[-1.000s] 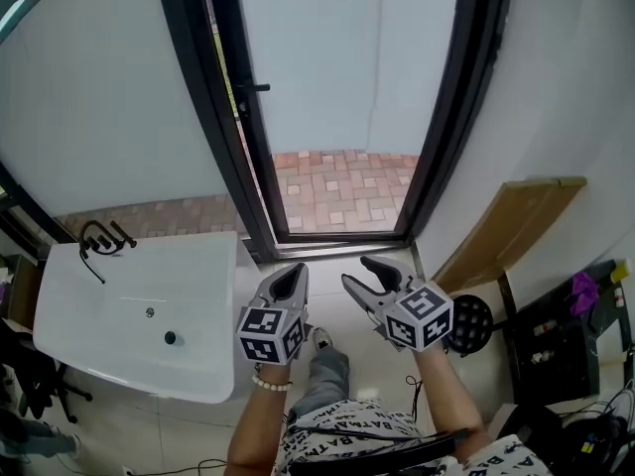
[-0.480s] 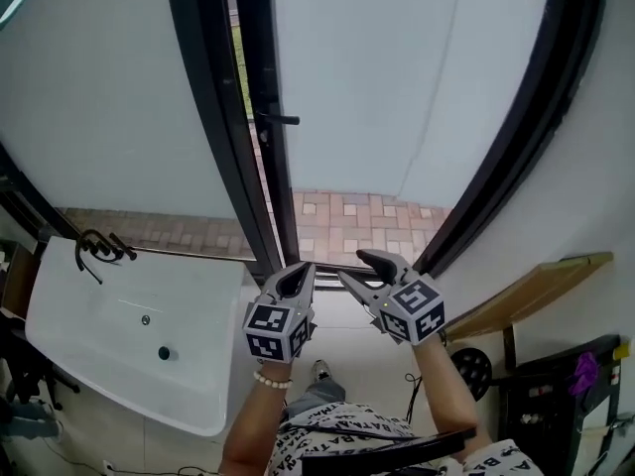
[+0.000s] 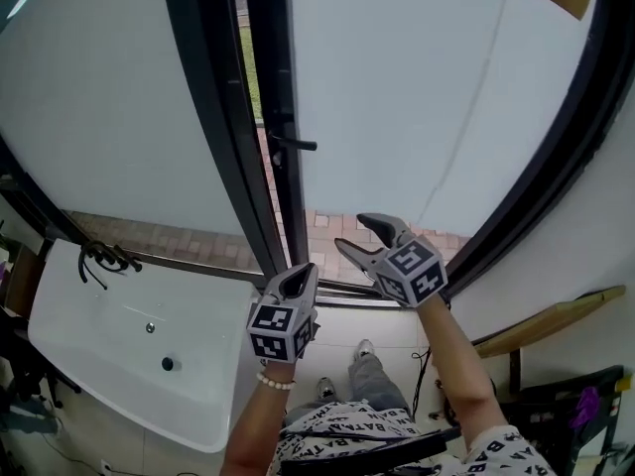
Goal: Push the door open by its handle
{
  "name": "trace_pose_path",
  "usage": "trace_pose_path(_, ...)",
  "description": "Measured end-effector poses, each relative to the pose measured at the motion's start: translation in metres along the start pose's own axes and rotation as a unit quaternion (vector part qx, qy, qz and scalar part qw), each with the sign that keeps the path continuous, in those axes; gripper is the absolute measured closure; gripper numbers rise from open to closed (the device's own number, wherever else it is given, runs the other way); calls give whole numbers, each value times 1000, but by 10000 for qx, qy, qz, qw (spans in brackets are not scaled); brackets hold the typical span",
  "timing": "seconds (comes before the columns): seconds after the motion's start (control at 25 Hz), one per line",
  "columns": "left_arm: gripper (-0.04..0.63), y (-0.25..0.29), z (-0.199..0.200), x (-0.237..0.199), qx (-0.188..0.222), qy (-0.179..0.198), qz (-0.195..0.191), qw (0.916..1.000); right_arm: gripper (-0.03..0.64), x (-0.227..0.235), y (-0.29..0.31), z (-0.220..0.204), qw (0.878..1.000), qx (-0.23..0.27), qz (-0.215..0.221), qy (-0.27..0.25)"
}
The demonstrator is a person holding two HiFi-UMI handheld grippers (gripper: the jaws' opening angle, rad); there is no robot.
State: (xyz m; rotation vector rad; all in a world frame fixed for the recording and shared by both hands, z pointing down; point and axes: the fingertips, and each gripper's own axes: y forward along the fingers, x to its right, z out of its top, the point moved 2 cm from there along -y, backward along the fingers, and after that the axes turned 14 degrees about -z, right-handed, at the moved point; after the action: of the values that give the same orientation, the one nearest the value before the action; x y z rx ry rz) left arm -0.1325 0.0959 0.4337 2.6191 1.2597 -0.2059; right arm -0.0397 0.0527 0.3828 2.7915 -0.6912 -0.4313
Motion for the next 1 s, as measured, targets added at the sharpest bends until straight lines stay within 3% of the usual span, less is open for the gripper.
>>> trace_pose_path(0.24,603,26,6,-21,102,-373,-20,9992,388,38,72,51,9981,264,515,-188)
trace_pose_path(0.32,603,35,13,-28,83,-343,30,9994,388,45,99,59,9965,27,684,-484)
trace_pose_path(0.52,603,47,13,-39,72,-243,149,9996,359,46,164,67,9764,-717,814,-1868)
trace_pose_path(0.68,603,48,-4,-43,152,-174,267,9994,359,37,189,62,9688,-734,771,-2240)
trace_pose_path(1.0,603,95,43,-93,173,-465,556,9972,411,47,273,70,9421,-1391,1421,-2702)
